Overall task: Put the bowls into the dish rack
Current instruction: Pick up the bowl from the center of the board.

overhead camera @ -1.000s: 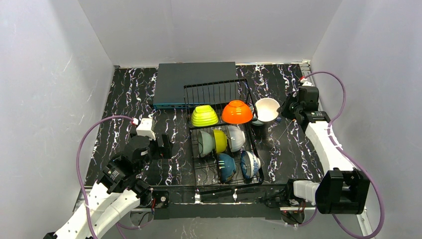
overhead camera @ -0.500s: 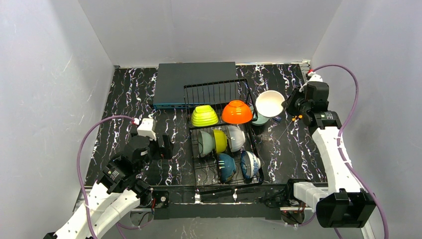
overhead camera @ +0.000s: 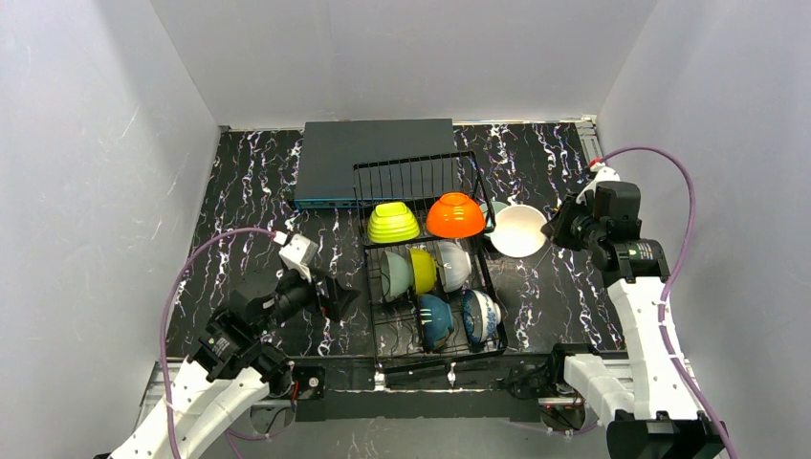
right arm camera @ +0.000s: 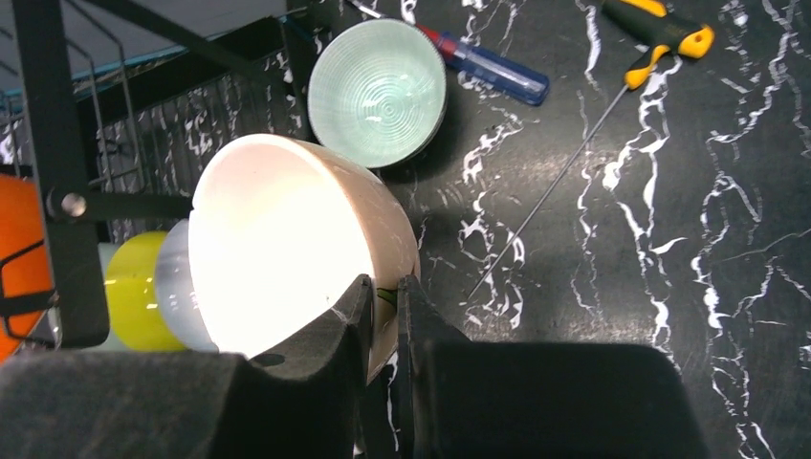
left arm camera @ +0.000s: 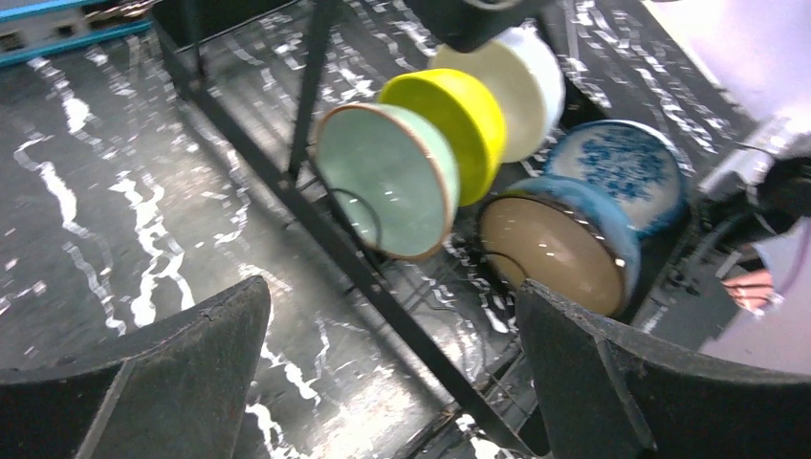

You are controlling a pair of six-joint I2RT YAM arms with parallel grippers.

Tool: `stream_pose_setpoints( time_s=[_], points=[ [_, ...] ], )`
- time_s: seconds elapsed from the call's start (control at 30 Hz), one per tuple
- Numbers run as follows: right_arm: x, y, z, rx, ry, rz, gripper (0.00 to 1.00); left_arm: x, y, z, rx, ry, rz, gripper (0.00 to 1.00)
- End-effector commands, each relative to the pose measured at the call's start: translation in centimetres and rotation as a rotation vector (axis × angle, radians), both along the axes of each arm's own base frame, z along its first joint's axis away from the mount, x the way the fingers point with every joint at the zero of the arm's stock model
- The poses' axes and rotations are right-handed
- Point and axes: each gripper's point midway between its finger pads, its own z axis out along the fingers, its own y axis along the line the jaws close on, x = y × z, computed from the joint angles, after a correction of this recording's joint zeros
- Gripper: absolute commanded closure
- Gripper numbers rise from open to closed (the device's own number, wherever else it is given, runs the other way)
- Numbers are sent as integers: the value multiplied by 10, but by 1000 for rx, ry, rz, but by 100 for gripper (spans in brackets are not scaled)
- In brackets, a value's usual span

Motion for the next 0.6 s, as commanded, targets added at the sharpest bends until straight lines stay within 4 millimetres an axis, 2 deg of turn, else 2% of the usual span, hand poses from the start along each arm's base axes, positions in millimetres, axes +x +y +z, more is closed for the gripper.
stream_pose_setpoints(
  time_s=[0.0,0.27,0.57],
  points=[
    [-7,21,14,78,-47,96,99,-19,-30,23,-124,-94,-211,2],
    [-30,49,9,194,-9,222,99,-46,-57,42,-212,-124,-441,5],
    [-42,71,9,306,-1,293,99,-66,-70,79,-244,-276,-619,5]
  ],
)
